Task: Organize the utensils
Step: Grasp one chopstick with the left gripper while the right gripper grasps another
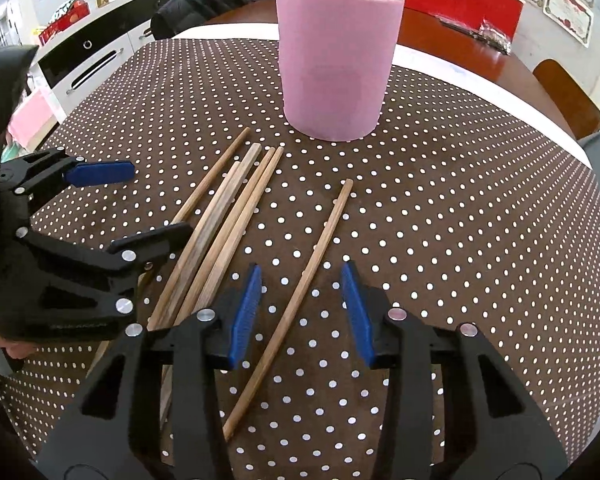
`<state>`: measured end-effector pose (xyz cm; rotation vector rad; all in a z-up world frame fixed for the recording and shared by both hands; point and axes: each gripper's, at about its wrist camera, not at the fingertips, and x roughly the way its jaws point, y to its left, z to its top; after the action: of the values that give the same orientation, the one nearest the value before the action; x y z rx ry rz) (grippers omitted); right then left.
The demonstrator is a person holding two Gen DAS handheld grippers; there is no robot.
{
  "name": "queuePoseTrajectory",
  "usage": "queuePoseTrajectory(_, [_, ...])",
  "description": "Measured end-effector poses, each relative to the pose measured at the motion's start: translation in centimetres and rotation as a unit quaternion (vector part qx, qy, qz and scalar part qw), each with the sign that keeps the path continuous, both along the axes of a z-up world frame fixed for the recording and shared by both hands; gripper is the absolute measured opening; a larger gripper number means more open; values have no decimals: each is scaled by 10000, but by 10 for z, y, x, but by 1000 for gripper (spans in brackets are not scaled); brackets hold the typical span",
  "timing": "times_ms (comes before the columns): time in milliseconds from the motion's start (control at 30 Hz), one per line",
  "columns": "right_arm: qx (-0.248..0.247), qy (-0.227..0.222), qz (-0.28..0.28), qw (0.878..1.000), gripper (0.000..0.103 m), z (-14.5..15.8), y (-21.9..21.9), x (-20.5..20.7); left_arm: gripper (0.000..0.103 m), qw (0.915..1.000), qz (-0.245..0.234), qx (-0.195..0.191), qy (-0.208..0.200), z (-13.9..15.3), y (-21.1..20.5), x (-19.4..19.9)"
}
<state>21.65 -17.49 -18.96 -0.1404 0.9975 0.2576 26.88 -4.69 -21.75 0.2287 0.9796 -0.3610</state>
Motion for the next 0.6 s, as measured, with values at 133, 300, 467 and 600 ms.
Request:
queuePoseTrajectory(133, [-112,25,41,9999,35,0,6,2,52,9999,-129,5,-91,2,-7,-7])
queuePoseTrajectory(300, [-198,120,-15,9997,34,1,9,4,47,9995,-140,-141,-240,0,-1,-13])
queuePoseTrajectory(467, [-298,198,-74,9993,31,2,13,7,47,9992,-174,-147,-324,0,-1,-15])
queuePoseTrajectory(600, [-146,129,-115,9997,11,2,12,4,33,9990,-177,-170,-372,1,4,-16])
